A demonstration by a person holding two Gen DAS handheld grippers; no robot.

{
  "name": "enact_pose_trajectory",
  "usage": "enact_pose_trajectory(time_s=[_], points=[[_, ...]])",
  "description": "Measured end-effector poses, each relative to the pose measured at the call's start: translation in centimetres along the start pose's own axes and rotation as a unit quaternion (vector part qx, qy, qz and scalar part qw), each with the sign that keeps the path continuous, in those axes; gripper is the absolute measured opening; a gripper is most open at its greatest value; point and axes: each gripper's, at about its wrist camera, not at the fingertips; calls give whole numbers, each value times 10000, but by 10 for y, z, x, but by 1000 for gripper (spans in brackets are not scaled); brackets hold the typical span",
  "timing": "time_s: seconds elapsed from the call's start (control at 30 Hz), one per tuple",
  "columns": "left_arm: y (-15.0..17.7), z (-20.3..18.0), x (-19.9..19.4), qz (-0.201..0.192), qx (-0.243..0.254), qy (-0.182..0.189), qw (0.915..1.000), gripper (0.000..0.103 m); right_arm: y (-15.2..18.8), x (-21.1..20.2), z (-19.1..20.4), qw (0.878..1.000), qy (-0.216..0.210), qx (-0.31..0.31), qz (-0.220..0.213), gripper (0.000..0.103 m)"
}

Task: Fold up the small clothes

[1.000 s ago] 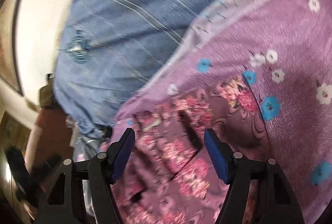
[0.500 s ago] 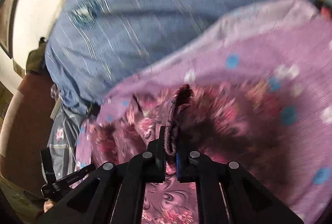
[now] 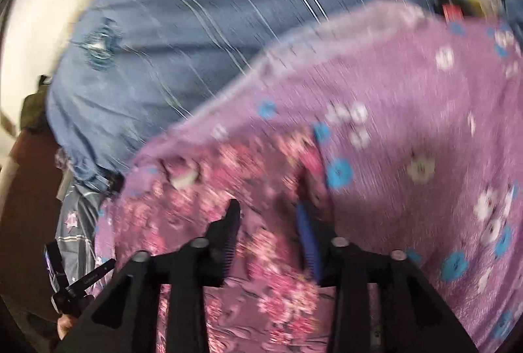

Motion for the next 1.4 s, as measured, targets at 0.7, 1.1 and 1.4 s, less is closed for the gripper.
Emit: enact_pose_trajectory(time_s=[0.7, 1.1, 1.4], points=[[52, 22, 9, -689, -432, -150, 9966, 102, 58, 45, 46, 9877, 513, -1411, 425, 54], [202, 95, -85, -771, 227, 422, 9959, 102, 172, -121, 52, 9907, -569, -1238, 11, 67], [297, 85, -47, 583, 130, 565, 9966, 101, 272, -104, 9, 9933, 299, -108, 1107, 81]])
Point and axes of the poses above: each gripper's, at about its wrist camera, not at the fingertips, and x roughly the way its jaws point, z to its left, y to its underside, and after that the axes turned 15 degrees about -y, right-handed
